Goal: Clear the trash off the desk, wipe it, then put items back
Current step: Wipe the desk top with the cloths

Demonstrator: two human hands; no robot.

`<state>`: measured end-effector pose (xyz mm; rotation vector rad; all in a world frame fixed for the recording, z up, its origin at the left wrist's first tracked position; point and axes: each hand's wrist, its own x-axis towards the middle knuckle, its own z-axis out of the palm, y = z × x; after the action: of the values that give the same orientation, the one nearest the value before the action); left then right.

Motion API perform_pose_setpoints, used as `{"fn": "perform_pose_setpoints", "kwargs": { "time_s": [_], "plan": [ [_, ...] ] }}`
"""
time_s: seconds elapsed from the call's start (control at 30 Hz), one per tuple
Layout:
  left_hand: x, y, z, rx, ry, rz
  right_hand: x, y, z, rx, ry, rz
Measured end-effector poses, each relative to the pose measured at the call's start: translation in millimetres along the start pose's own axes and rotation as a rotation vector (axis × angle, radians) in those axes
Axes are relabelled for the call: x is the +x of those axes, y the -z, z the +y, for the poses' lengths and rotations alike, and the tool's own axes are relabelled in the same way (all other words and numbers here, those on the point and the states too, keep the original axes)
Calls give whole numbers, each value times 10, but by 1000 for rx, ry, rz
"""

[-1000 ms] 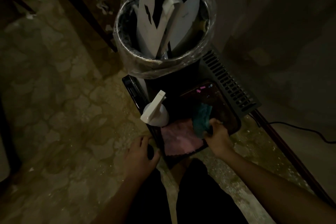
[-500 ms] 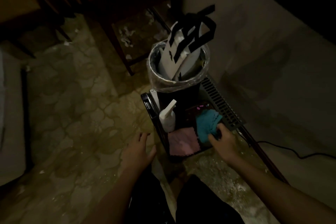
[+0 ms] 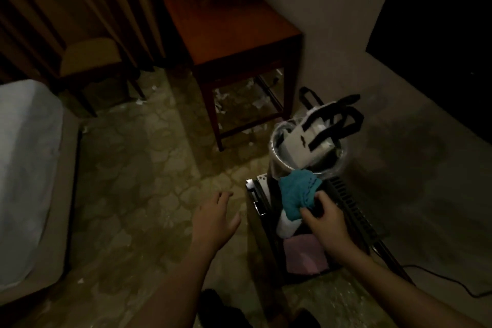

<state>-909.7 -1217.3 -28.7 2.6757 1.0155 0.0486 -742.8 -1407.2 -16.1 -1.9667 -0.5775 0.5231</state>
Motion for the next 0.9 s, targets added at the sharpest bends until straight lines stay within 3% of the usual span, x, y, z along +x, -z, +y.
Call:
{"fn": "perform_pose_setpoints", "kwargs": {
  "time_s": [0.43,0.63,0.9],
  "plan": [
    [780,1049,-2164,64,65,37,780,-1878,-1248,183,-9,-84],
    [1456,1349,-2456,64,18,88,1443,-2297,-1609,158,-12,-146],
    [2564,1404,-2808,90,13,29,2560,-2838,-1772,83,-33,-126]
  ]
}}
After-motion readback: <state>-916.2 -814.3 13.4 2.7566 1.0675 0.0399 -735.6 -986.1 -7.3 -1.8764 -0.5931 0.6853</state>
